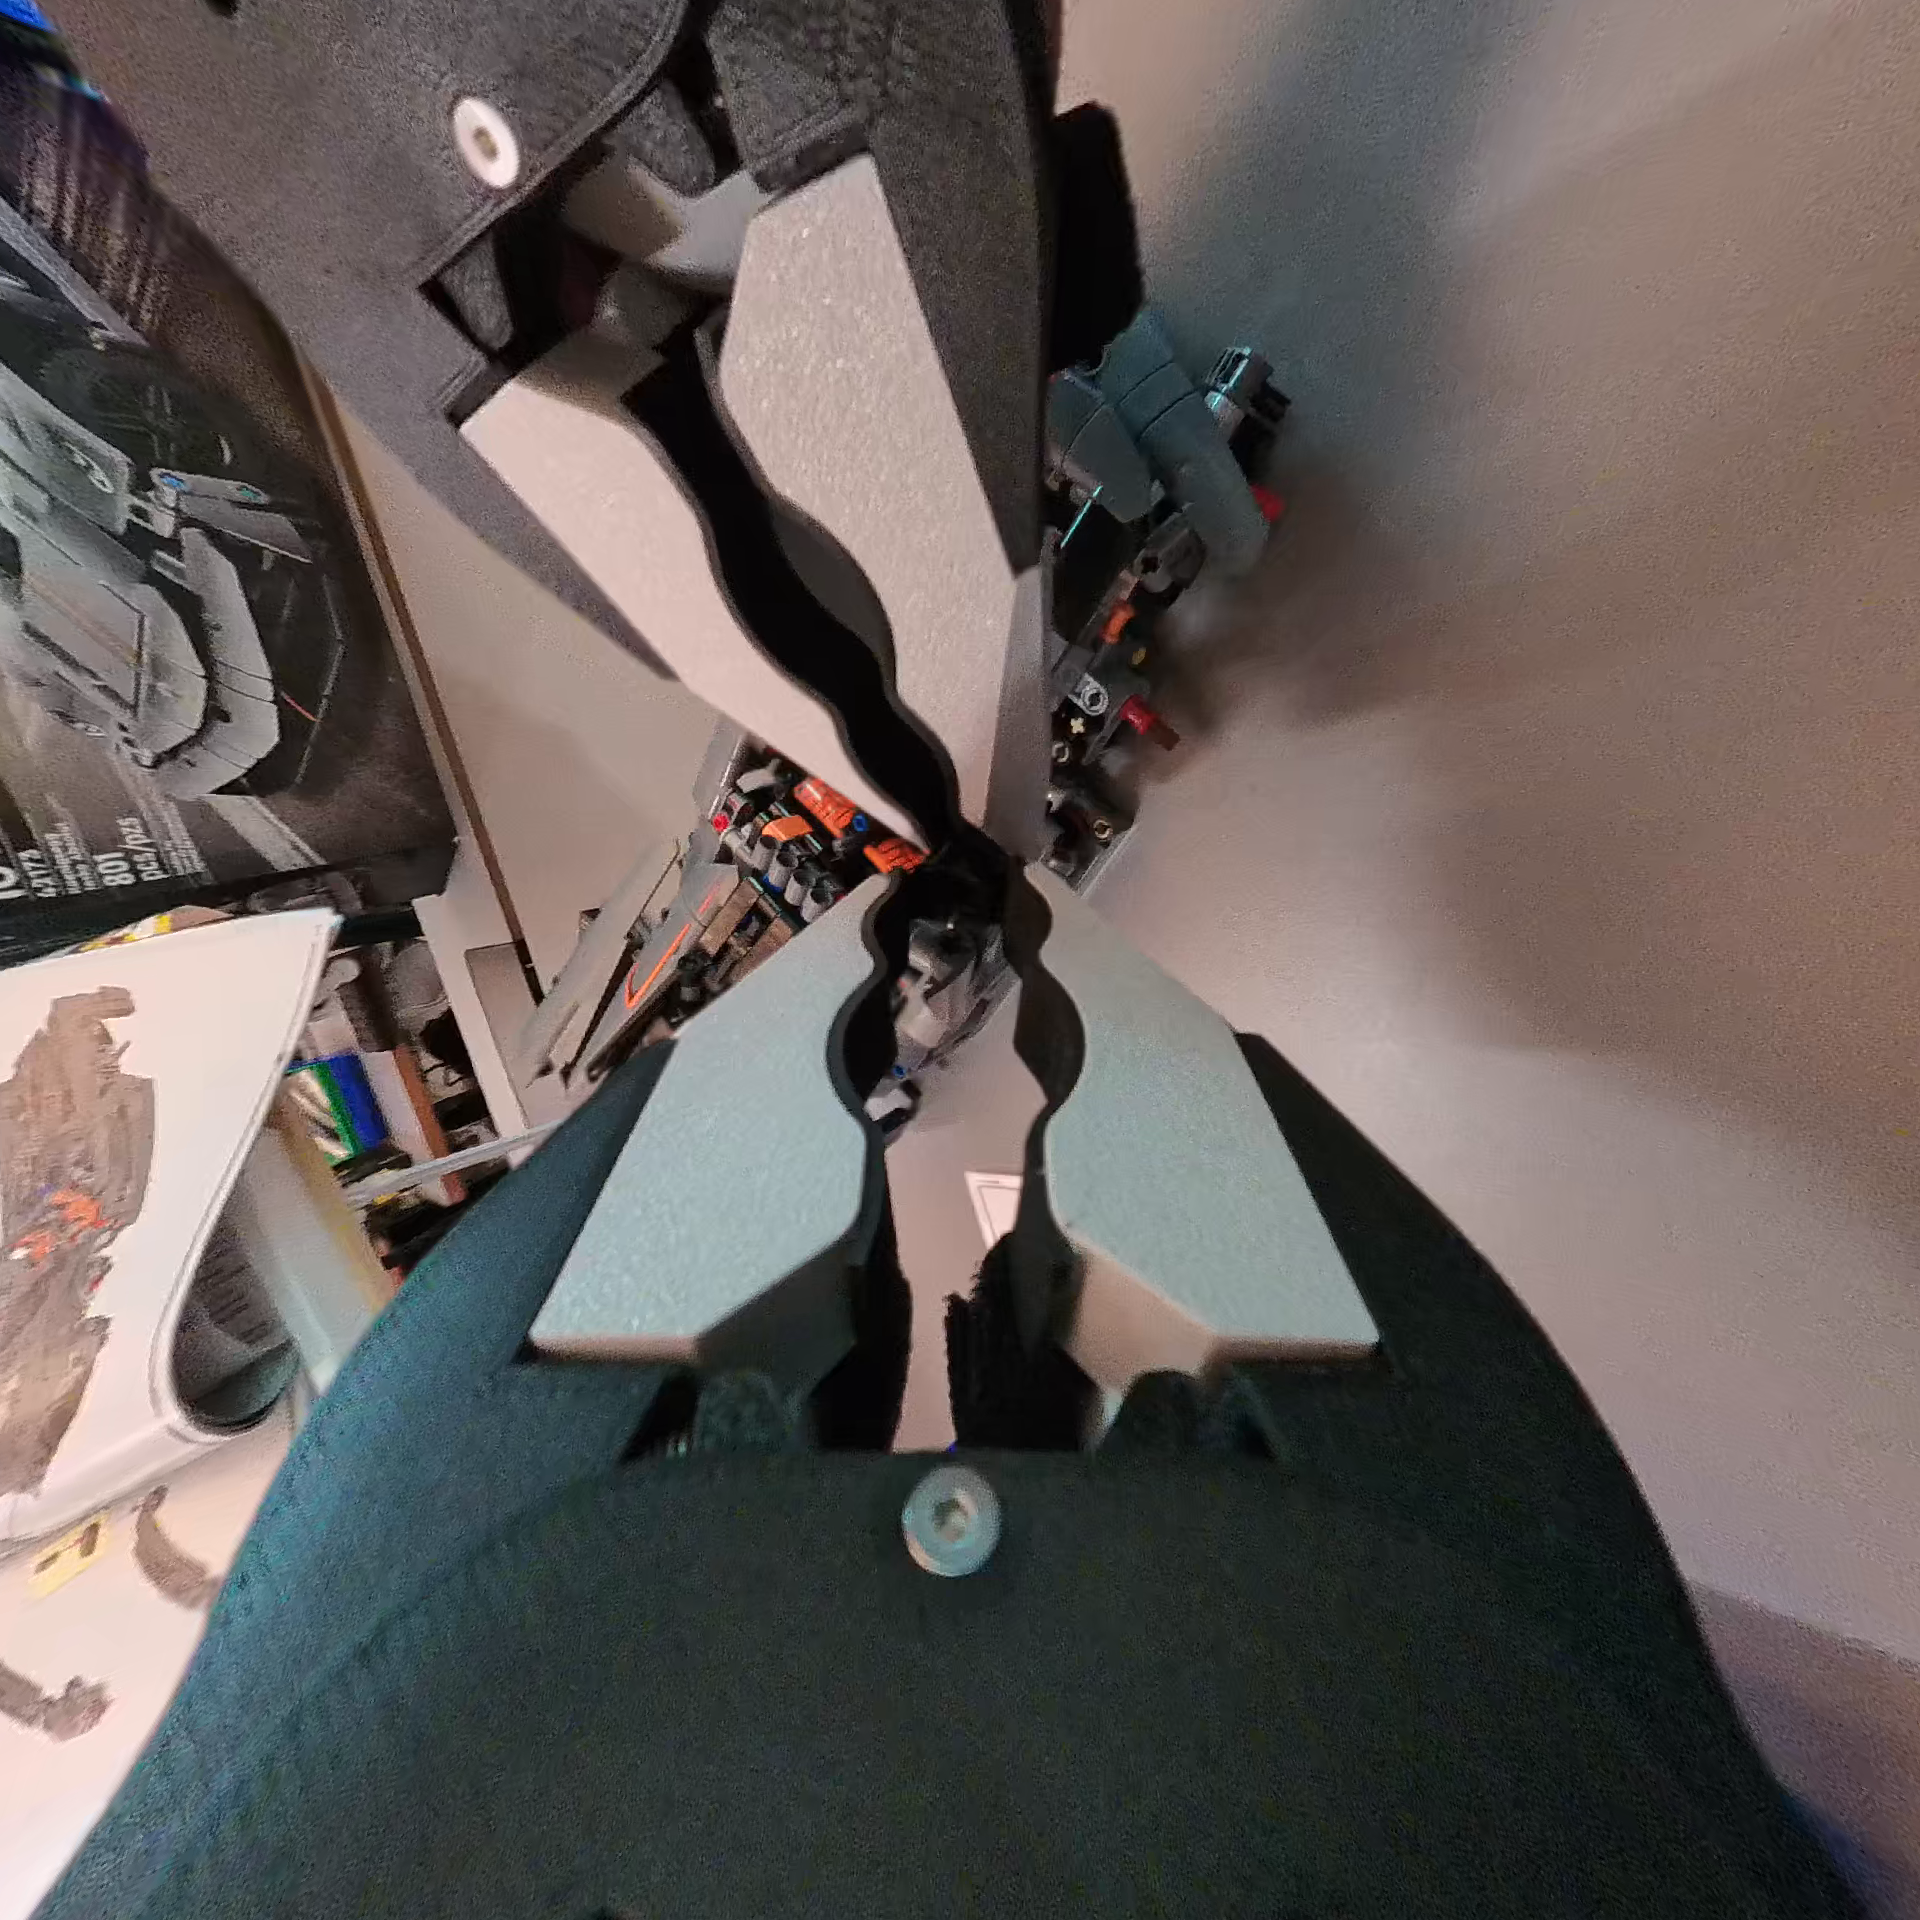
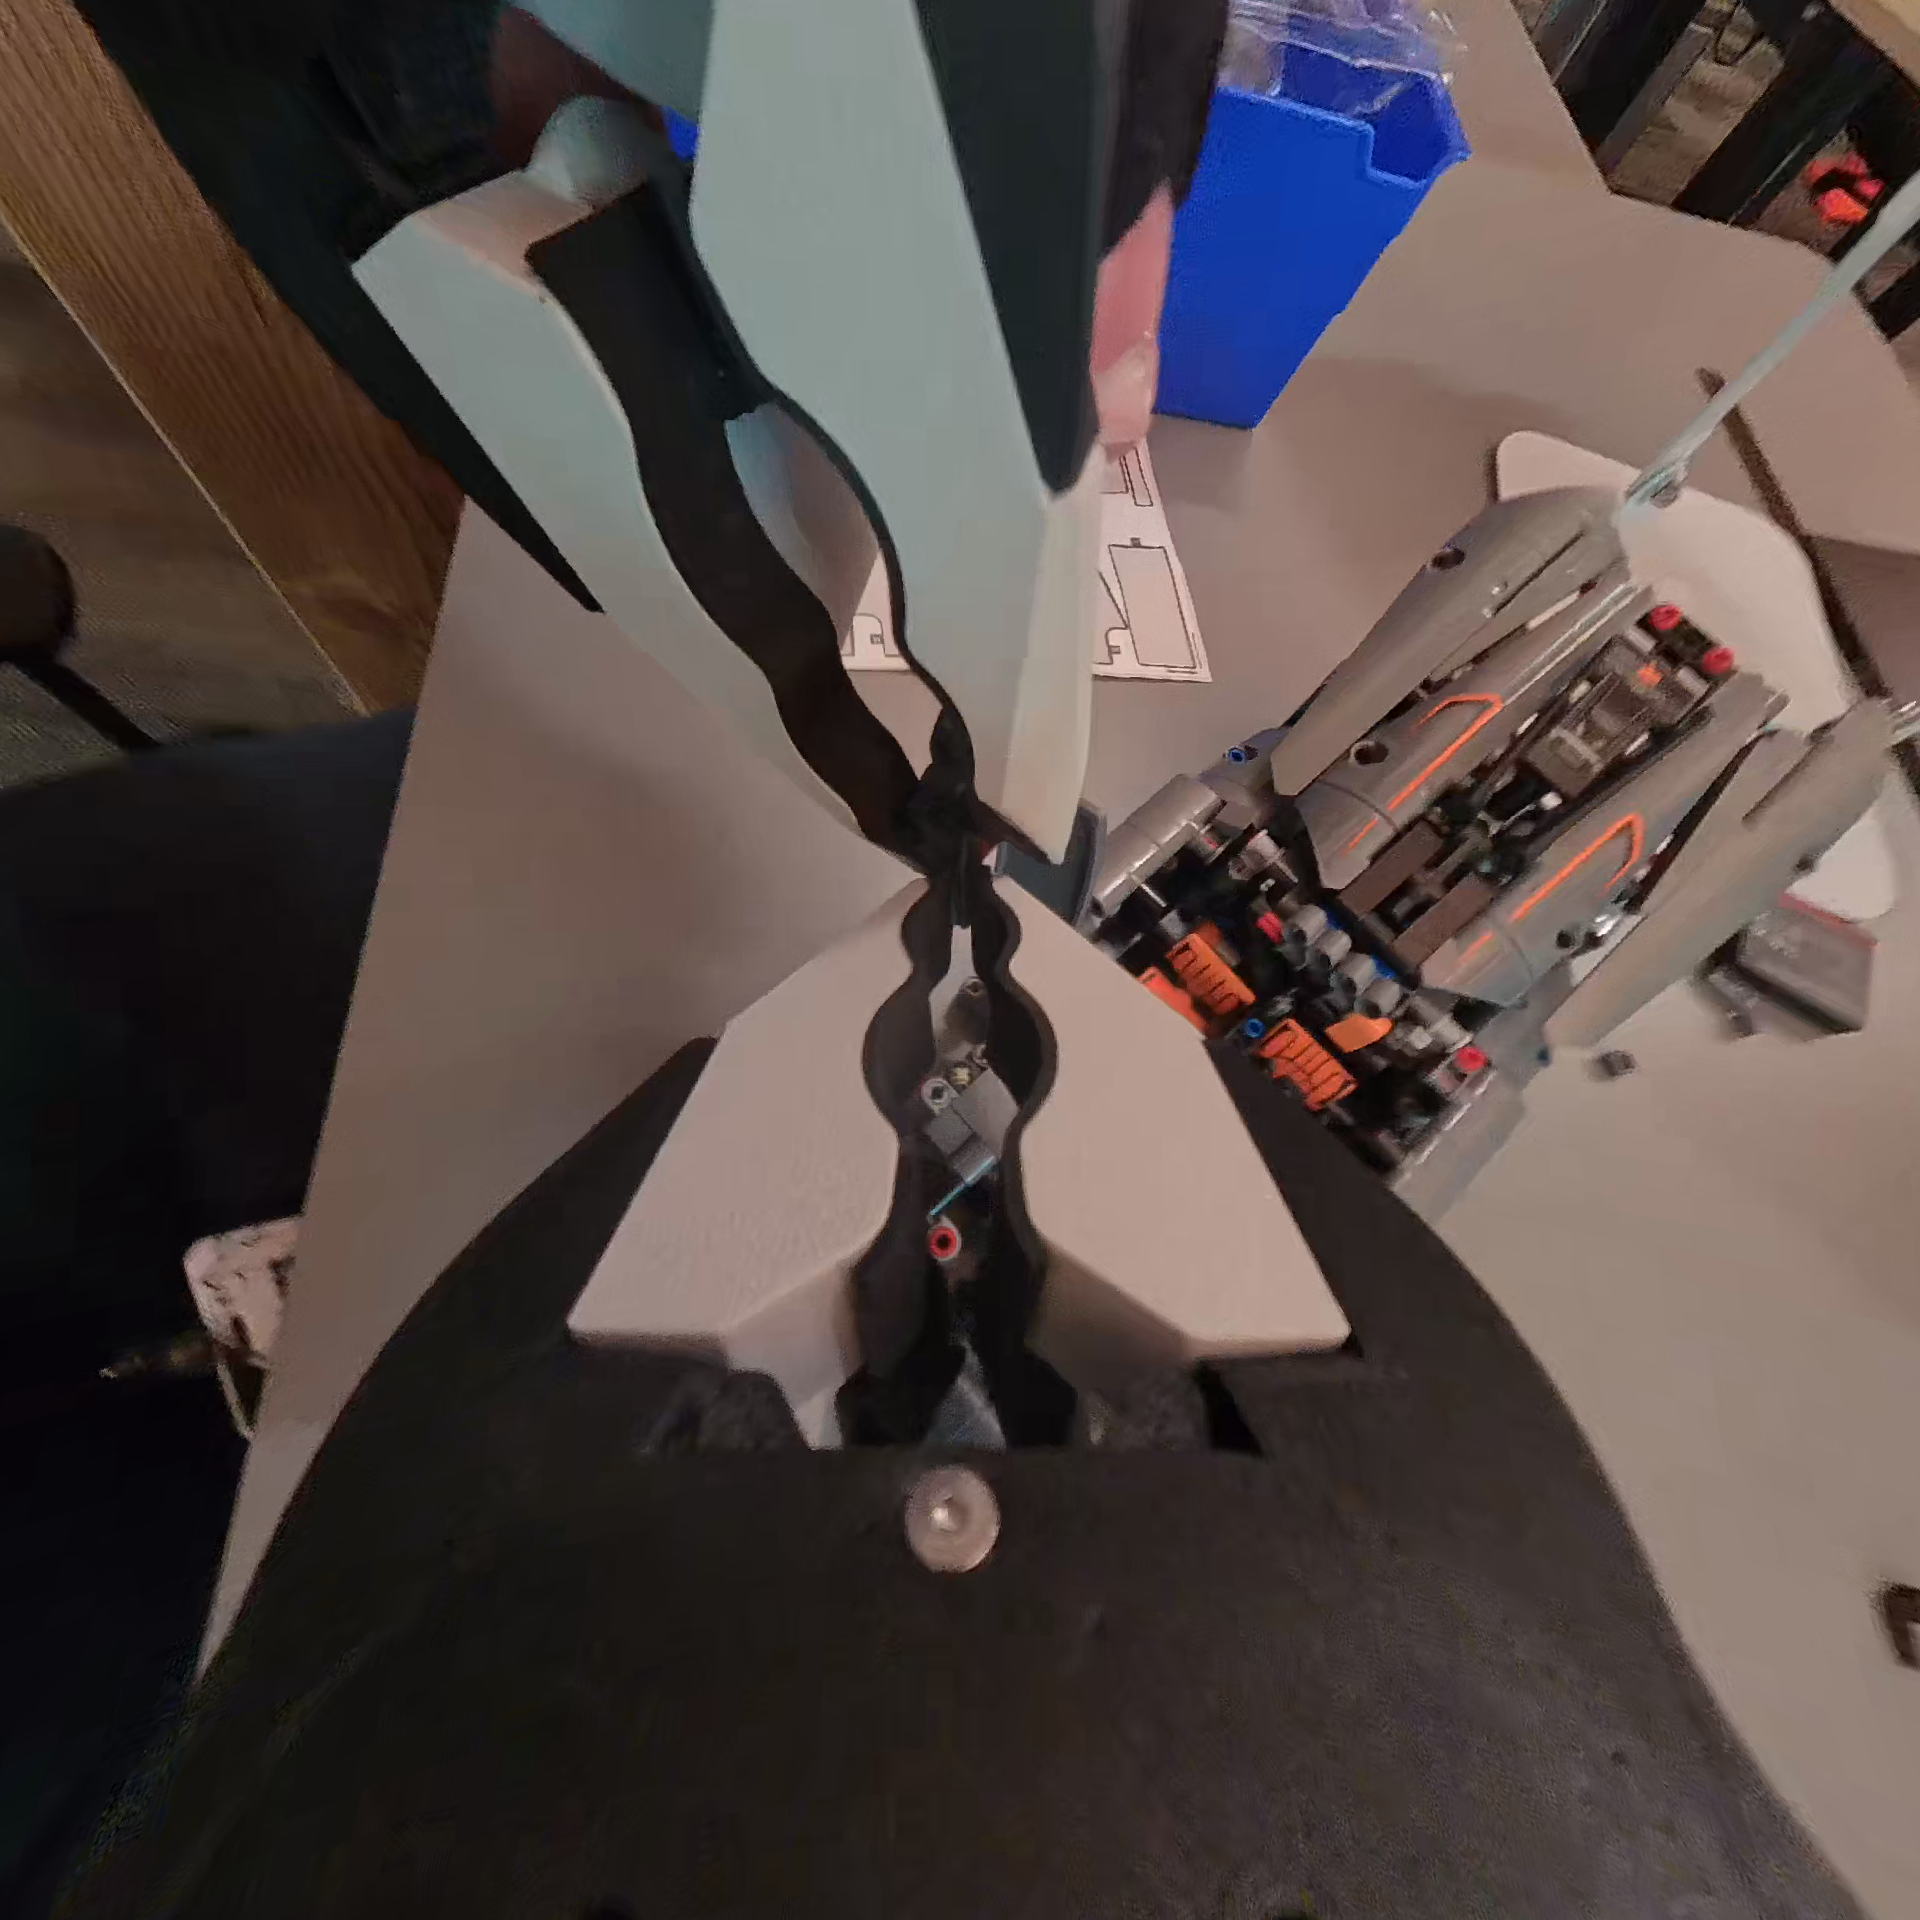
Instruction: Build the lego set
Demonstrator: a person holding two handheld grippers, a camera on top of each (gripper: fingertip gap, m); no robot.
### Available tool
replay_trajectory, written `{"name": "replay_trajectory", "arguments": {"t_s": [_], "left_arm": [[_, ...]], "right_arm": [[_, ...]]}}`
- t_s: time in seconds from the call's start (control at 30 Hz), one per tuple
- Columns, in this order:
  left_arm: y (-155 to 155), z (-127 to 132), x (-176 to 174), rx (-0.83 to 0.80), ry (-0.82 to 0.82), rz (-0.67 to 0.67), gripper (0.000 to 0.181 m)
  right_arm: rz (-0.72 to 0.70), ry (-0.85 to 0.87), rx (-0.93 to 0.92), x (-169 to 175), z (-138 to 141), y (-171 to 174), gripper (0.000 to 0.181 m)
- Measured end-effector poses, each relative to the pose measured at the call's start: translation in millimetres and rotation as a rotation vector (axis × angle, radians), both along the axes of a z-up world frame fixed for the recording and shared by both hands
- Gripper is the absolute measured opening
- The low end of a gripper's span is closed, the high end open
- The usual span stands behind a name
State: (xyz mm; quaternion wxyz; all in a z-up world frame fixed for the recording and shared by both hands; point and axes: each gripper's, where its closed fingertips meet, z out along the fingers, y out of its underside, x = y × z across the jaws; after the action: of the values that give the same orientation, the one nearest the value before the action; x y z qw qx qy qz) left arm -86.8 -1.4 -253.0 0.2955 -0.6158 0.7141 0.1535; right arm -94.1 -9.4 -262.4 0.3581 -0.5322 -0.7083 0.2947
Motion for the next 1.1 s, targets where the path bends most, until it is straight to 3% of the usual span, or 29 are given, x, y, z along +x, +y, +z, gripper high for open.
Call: {"name": "replay_trajectory", "arguments": {"t_s": [0.1, 0.27, 0.5, 0.6, 0.7, 0.87, 1.1], "left_arm": [[0, 1, 2, -0.039, -0.055, 0.006, 0.015], [2, 8, 5, -0.06, -0.079, -0.003, 0.015], [3, 1, -1, -0.061, -0.07, 0.01, 0.017], [2, -2, 0, -0.026, -0.029, 0.002, 0.019], [2, -7, -4, 0.022, 0.02, 0.023, 0.036], [-2, 0, -7, 0.075, -0.071, 0.081, 0.048], [0, 10, -16, 0.183, -0.204, 0.216, 0.047]], "right_arm": [[-0.031, 0.033, -0.09, 0, -3, -1, 0.002], [-0.069, 0.03, 0.032, 1, -6, 6, 0.001], [-0.099, -0.001, -0.004, 17, -1, 17, 0.002], [-0.123, 0.002, 0.011, 30, 6, 23, 0.001], [-0.161, -0.003, 0.044, 50, 10, 34, 0.001], [-0.257, -0.029, 0.04, 92, 6, 57, 0.001], [-0.404, -0.179, -0.046, 139, -34, 87, 0.002]]}}
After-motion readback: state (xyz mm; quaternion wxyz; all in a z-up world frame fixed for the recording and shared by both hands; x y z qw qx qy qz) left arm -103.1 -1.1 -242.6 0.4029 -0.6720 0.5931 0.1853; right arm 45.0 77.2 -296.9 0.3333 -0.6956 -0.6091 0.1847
